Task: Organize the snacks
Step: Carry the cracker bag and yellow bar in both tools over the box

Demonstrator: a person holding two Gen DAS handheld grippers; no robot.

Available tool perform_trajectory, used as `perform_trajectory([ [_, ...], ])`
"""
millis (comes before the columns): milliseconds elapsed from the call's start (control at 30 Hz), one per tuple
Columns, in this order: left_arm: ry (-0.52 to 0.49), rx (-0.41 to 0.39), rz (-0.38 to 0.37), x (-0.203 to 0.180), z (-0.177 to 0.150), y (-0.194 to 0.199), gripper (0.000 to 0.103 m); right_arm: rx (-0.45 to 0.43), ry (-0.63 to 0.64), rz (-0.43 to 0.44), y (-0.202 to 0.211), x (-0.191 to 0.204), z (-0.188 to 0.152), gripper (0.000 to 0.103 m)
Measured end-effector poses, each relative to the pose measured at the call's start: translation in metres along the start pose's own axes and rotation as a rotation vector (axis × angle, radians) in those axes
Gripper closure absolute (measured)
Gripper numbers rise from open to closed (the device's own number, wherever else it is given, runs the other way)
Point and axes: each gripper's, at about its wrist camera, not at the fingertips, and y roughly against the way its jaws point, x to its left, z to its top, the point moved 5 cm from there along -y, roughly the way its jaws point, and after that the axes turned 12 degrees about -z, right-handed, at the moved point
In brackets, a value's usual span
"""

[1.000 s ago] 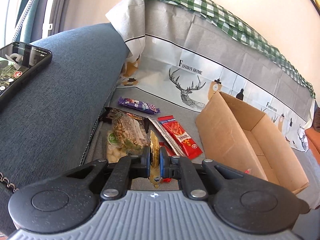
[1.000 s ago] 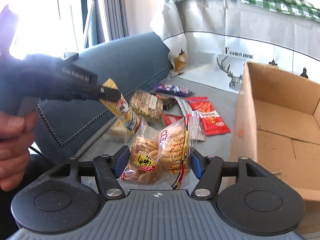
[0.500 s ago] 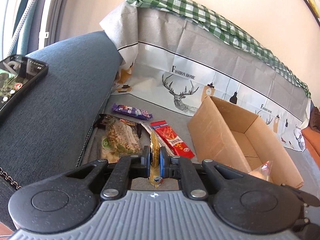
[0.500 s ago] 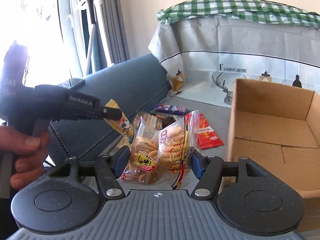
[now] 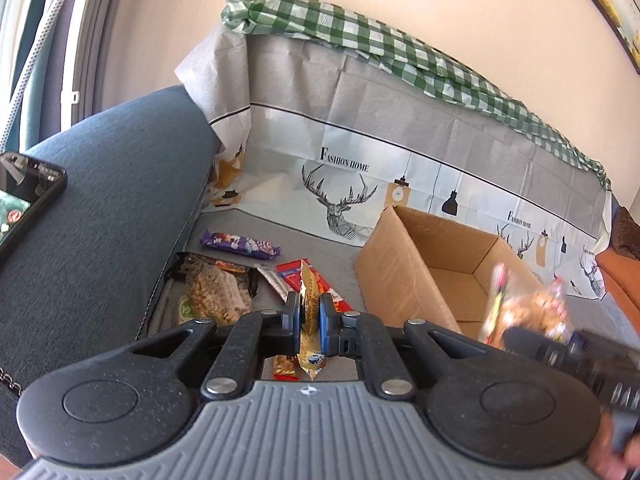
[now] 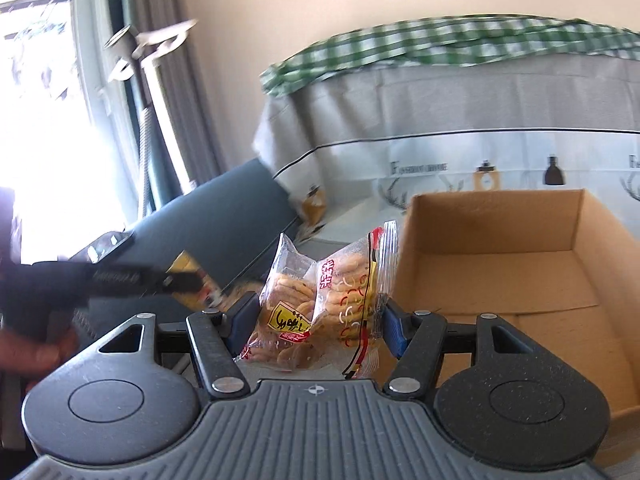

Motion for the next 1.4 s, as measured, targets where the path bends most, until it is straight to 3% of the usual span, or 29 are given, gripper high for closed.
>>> perform_trajectory([
  [367, -0.009, -0.019, -0.027, -0.017, 0.008, 0.0, 0.094, -0.053, 0.007, -0.157, -0.015, -0.082, 0.051, 0.038],
  [500, -0.016, -0.017, -0.031, -0.024, 0.009, -0.005, 0.094, -0.016, -0.064, -0.19, -0.021, -0.106, 0.04, 0.038],
  [1033, -0.049, -0.056, -0.112, -0.06, 0.02, -0.036, 0.094, -0.018, -0.054, -0.259, -0.012, -0.141, 0.034, 0.038],
  [1400, -0.216, -0.078, -0.144, -0.108, 0.012, -0.08, 0.094, 0.011, -0.048, -0.312, -0.018, -0.158, 0.029, 0.038],
])
